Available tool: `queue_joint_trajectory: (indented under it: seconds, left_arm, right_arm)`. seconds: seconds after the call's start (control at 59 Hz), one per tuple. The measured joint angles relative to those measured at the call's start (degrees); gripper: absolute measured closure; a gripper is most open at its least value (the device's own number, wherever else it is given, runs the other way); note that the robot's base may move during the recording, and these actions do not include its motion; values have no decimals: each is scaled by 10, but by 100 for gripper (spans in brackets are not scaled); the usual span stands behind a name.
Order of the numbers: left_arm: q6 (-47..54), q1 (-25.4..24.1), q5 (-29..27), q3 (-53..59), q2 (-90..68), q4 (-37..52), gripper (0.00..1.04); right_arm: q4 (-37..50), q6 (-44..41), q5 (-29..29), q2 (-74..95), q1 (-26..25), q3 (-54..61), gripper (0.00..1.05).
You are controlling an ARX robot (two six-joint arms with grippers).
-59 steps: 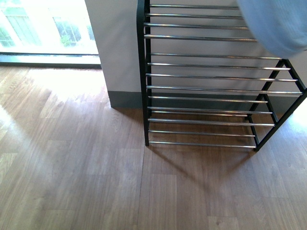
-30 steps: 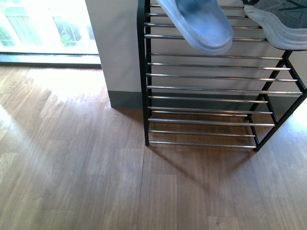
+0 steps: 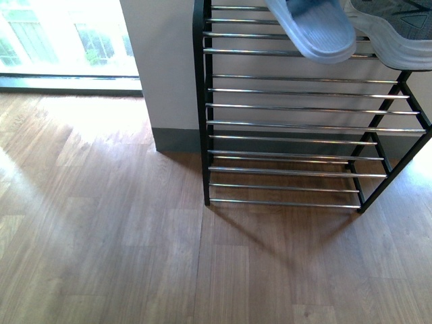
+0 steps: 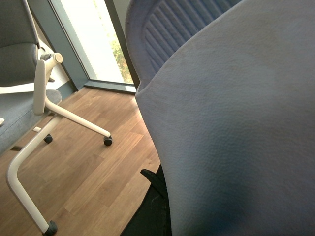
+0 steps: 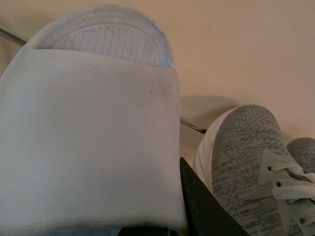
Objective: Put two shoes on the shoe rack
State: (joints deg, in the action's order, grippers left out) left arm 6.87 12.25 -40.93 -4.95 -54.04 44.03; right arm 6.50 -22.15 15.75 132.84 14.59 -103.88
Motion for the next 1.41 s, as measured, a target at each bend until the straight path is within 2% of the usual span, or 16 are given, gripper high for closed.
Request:
queue_joint_trajectory:
  seconds: [0.356, 0.898, 1.067, 1.135, 1.304, 1.372, 1.406]
  left_arm:
    - [0, 0, 0, 0, 0, 0, 103]
    - [0, 0, 0, 0, 0, 0, 103]
    - [0, 0, 0, 0, 0, 0, 103]
    - [0, 0, 0, 0, 0, 0, 103]
    - [0, 0, 0, 0, 0, 0, 103]
    - [0, 0, 0, 0, 0, 0, 103]
    - [0, 0, 0, 0, 0, 0, 103]
  right_arm:
    - [-36, 9, 36, 35, 2, -24, 103]
    - [-4, -26, 89, 46, -6, -33, 103]
    - [15, -43, 113, 46, -8, -33, 82]
    - [14, -48, 110, 46, -9, -32, 70]
    - [-18, -32, 61, 0, -9, 17, 37]
    - [-38, -23, 44, -28, -9, 35, 28]
    - [-41, -19, 33, -63, -10, 61, 19]
